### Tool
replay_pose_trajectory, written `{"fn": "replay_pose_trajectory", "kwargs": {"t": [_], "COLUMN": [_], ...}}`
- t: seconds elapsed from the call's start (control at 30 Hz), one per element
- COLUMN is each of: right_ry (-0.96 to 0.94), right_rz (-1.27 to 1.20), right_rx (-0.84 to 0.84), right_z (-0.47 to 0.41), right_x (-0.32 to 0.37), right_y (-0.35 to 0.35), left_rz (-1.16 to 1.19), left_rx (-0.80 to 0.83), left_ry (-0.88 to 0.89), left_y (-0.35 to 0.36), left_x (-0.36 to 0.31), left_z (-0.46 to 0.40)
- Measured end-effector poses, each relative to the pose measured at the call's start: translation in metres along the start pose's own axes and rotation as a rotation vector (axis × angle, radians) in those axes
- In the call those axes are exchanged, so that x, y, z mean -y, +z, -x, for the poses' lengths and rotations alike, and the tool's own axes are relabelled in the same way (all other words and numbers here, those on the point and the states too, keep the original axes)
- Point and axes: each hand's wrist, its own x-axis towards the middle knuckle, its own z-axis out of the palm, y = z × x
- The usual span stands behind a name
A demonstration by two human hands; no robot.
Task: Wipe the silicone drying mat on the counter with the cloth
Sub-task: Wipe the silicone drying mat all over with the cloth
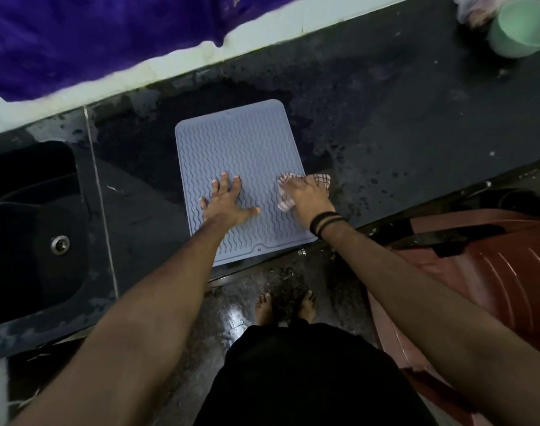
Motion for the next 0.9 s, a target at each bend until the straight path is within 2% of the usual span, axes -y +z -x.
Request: {"fn": "replay_pose_trajectory", "kwargs": {"t": [0.2, 0.33, 0.5, 0.57, 0.63, 0.9], "right_ry": [-0.074, -0.128, -0.129, -0.228, -0.292, -0.356], "right_rz": [0.054, 0.057, -0.052, -0.060, 0.033, 0.142], "right_rx": [-0.020, 0.046, -0.067, -0.015, 0.038, 0.125], "right_z": [0.056, 0.072, 0.049, 0.050, 0.059, 0.082], "right_x": [-0.018, -0.029, 0.014, 0.036, 0.040, -0.001], "right_y": [0.033, 0.025, 0.009, 0.022, 0.037, 0.027], "left_rz": [-0.025, -0.014, 0.002, -0.013, -0.011, -0.025], "left_rx": [-0.002, -0.007, -0.017, -0.022, -0.016, 0.005], "left_ry": [-0.031, -0.037, -0.019, -0.014, -0.009, -0.021], "left_y": [0.006, 0.010, 0.011, 0.012, 0.012, 0.007], "left_x": [0.002, 0.006, 0.008, 0.010, 0.012, 0.006], "left_z": [-0.007, -0.013, -0.016, -0.017, -0.018, -0.013]}}
